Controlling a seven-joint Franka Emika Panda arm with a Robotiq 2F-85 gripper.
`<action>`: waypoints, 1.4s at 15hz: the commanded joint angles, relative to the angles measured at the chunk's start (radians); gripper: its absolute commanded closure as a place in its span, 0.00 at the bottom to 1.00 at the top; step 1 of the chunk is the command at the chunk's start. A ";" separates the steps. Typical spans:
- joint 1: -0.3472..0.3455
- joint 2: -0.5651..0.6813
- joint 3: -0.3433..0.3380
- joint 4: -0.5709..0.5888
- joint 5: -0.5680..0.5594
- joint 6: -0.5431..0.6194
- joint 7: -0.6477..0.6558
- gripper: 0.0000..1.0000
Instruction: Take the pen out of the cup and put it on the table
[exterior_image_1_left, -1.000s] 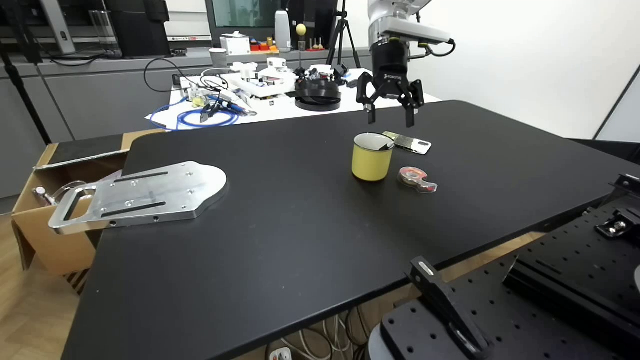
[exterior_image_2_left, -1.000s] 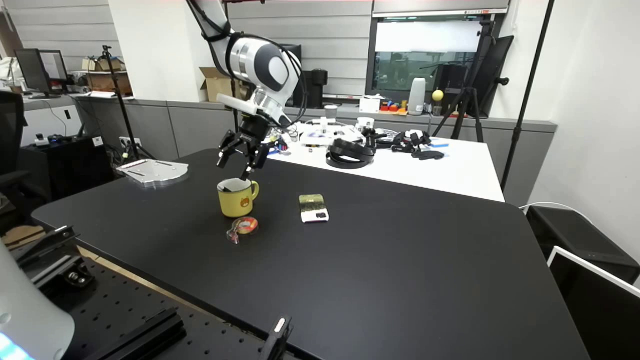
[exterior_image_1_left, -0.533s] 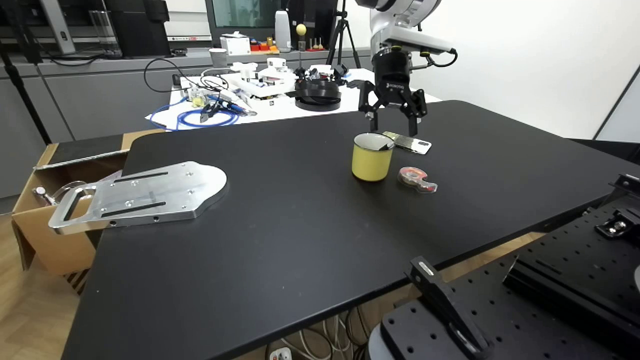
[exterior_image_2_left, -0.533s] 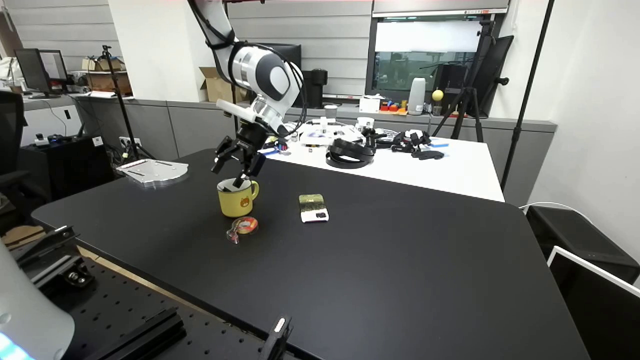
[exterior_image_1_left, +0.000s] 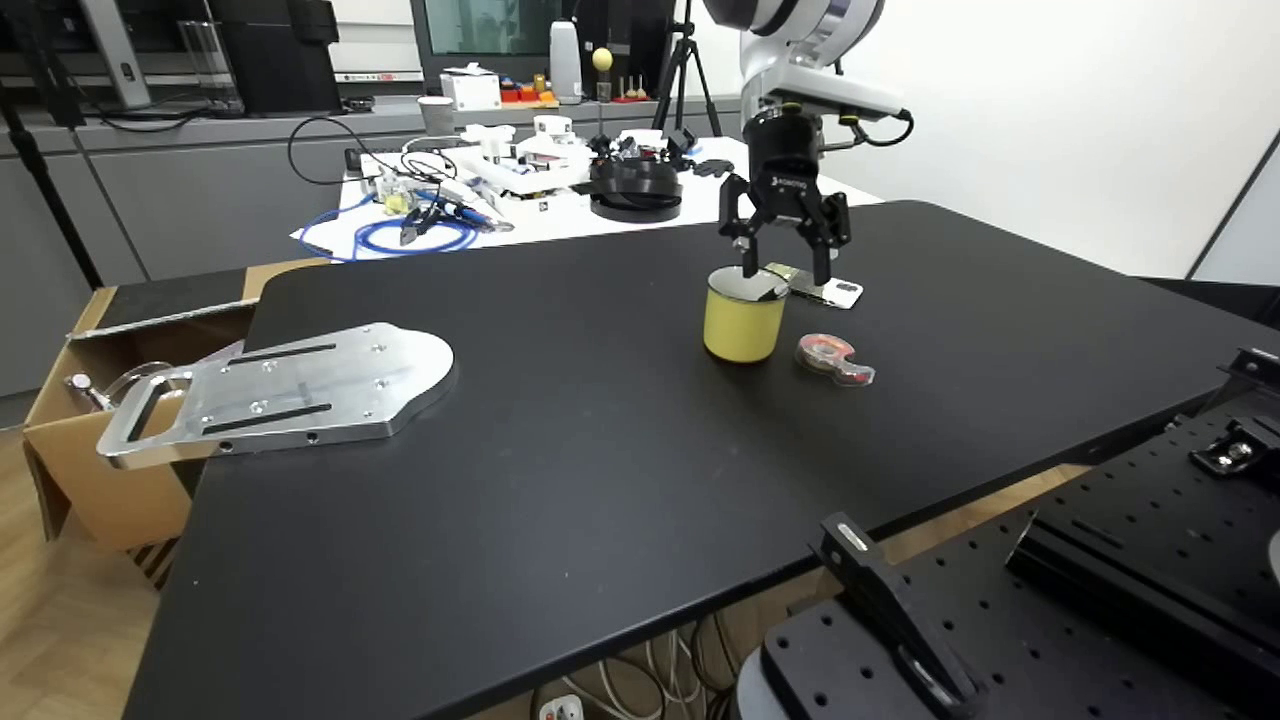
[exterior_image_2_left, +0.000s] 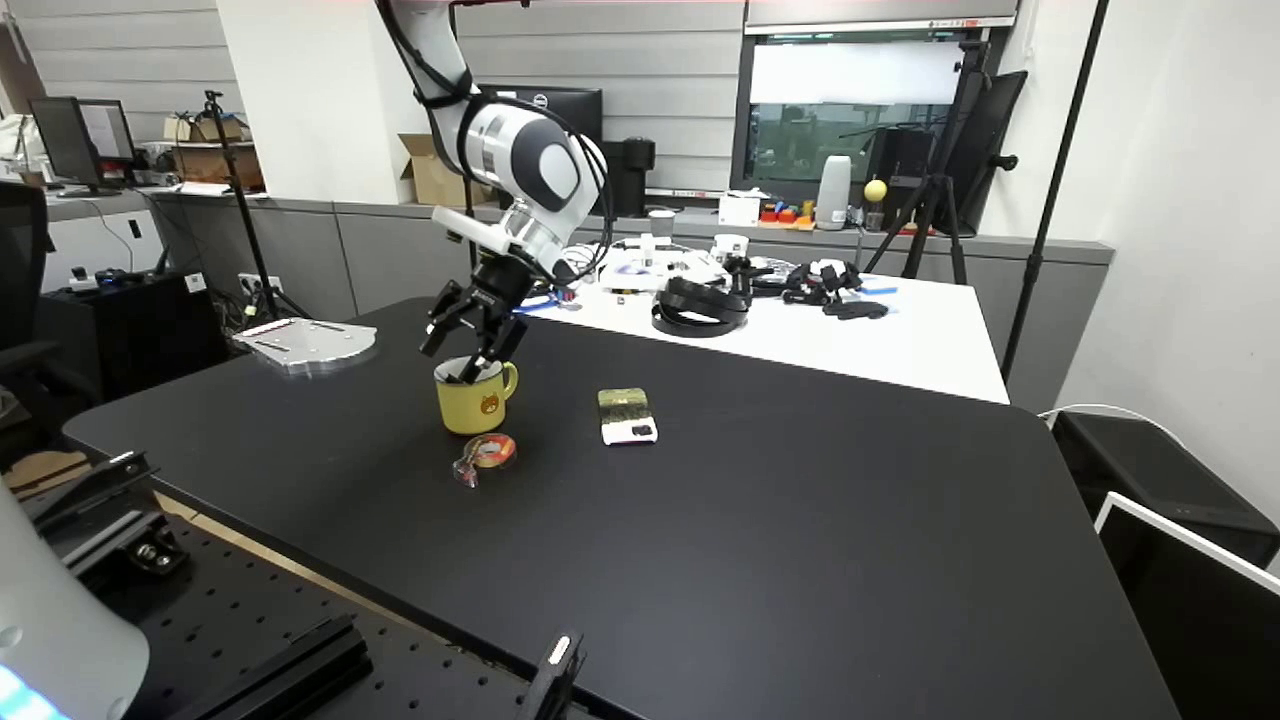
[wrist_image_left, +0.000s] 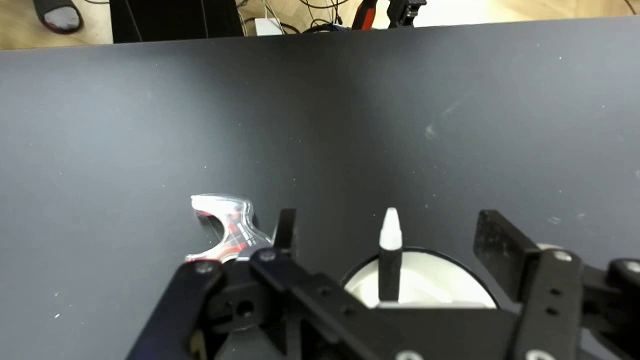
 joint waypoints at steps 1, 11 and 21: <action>-0.001 0.005 -0.005 0.006 0.011 0.009 -0.008 0.40; -0.016 -0.004 -0.003 0.005 0.020 0.025 -0.046 1.00; -0.048 -0.043 -0.002 0.028 0.075 -0.035 -0.045 0.97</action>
